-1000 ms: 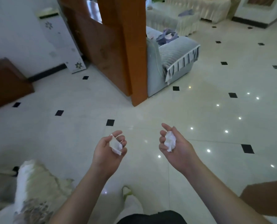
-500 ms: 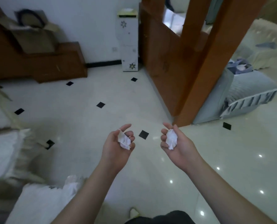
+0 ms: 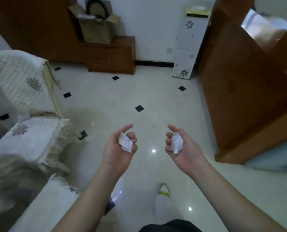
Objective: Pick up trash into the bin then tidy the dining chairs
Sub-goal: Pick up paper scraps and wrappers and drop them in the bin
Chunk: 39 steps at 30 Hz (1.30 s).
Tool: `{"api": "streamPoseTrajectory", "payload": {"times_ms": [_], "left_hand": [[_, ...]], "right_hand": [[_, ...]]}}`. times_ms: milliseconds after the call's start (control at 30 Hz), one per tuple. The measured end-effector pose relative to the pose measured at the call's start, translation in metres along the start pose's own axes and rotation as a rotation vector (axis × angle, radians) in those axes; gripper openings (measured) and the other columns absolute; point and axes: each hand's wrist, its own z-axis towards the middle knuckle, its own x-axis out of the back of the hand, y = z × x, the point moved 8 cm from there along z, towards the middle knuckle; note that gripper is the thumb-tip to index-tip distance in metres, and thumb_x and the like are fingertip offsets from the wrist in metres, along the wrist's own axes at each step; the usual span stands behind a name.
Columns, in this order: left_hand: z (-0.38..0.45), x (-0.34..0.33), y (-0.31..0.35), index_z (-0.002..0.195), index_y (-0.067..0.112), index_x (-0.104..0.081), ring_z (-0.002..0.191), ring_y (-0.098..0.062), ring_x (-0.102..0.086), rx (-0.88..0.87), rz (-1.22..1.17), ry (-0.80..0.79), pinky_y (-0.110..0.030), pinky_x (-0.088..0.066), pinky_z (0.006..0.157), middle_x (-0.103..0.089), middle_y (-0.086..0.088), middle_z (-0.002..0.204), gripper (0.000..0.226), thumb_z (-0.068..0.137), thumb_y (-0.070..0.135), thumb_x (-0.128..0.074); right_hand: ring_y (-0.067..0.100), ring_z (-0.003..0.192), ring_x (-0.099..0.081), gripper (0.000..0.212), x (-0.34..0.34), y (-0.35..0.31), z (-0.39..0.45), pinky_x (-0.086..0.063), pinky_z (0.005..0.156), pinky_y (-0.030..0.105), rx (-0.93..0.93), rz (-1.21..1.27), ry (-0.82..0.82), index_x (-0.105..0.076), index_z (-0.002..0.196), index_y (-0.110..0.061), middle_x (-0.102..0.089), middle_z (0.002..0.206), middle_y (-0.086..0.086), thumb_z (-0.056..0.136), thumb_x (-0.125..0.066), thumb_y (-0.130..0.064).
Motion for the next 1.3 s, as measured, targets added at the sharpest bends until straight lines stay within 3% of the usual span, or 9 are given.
{"api": "streamPoseTrajectory", "payload": {"times_ms": [133,467,867,1300], "left_hand": [[0.055,-0.021,0.025,0.102,0.011,-0.068,0.065,-0.014,-0.044,-0.069,0.01,0.075,-0.023,-0.029,0.055,-0.049,-0.002,0.072,0.031,0.075,0.022,-0.056],[0.145,-0.041,0.102,0.107,0.01,-0.064,0.063,-0.015,-0.039,-0.181,0.052,0.237,-0.023,-0.026,0.051,-0.045,-0.003,0.073,0.031,0.093,0.022,-0.04],[0.261,0.008,0.214,0.106,0.009,-0.064,0.062,-0.014,-0.042,-0.272,-0.068,0.265,-0.023,-0.022,0.051,-0.048,-0.004,0.073,0.03,0.091,0.022,-0.041],[0.383,0.037,0.379,0.111,0.008,-0.061,0.065,-0.015,-0.042,-0.311,-0.127,0.206,-0.025,-0.023,0.052,-0.049,-0.006,0.075,0.034,0.084,0.023,-0.046]], "right_hand": [[0.013,0.065,-0.051,0.032,-0.023,-0.031,0.068,-0.041,0.049,0.022,-0.06,-0.052,-0.071,-0.065,0.111,-0.008,-0.06,0.08,0.006,0.099,-0.044,-0.03],[0.011,0.064,-0.051,0.029,-0.087,-0.094,0.195,-0.035,0.046,0.02,-0.19,-0.082,-0.15,-0.065,0.11,-0.01,-0.061,0.08,0.003,0.097,-0.047,-0.028],[0.012,0.064,-0.049,0.031,-0.215,-0.07,0.344,-0.03,0.049,0.021,-0.255,-0.303,-0.25,-0.064,0.112,-0.01,-0.061,0.079,0.003,0.1,-0.042,-0.028],[0.012,0.062,-0.049,0.031,-0.37,-0.04,0.49,-0.031,0.048,0.02,-0.28,-0.295,-0.272,-0.064,0.11,-0.009,-0.061,0.077,0.004,0.099,-0.042,-0.028]]}}
